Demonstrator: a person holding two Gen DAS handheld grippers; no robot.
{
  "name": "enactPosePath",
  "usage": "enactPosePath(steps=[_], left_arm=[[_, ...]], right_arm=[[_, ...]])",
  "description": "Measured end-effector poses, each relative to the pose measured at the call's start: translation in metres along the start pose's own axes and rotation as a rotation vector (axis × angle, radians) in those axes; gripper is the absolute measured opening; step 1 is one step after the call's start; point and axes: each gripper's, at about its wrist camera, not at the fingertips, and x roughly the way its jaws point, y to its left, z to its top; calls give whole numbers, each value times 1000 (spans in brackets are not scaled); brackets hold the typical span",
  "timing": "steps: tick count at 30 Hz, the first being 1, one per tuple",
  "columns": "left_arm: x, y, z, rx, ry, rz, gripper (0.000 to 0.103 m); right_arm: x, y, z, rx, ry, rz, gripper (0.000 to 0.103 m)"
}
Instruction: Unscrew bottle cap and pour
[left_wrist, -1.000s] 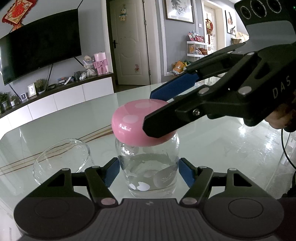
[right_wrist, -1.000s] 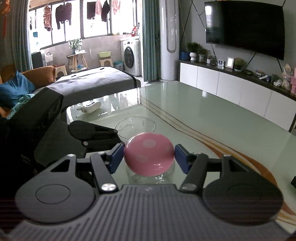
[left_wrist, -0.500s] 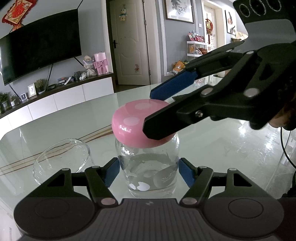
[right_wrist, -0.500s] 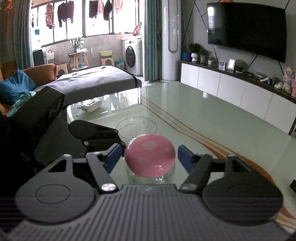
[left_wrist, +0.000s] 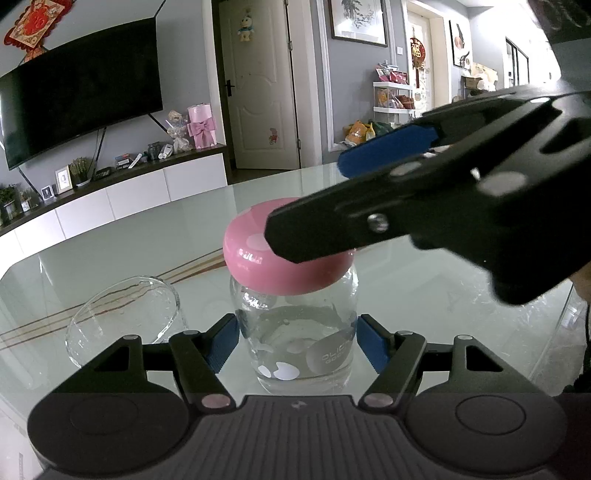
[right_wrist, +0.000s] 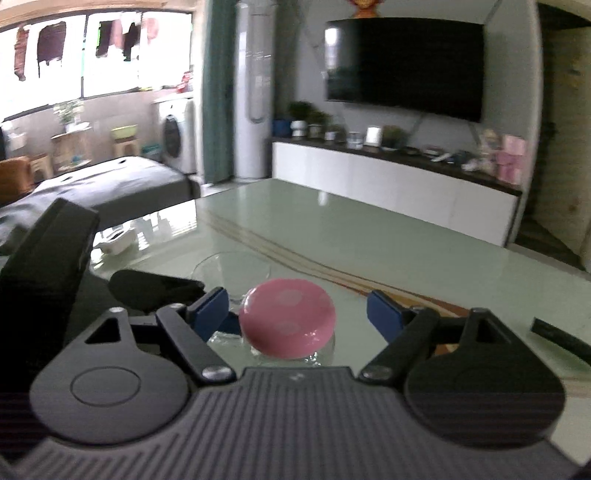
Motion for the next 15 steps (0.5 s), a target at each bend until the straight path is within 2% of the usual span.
enactPosePath(steps=[9,15], left_arm=[[-1,1,1,2,1,2,73],[-2,0,1,3,1,3,73]], right_arm=[[18,18,-8,9,34,-95,75],[25,18,-9,13,44,-111,68]])
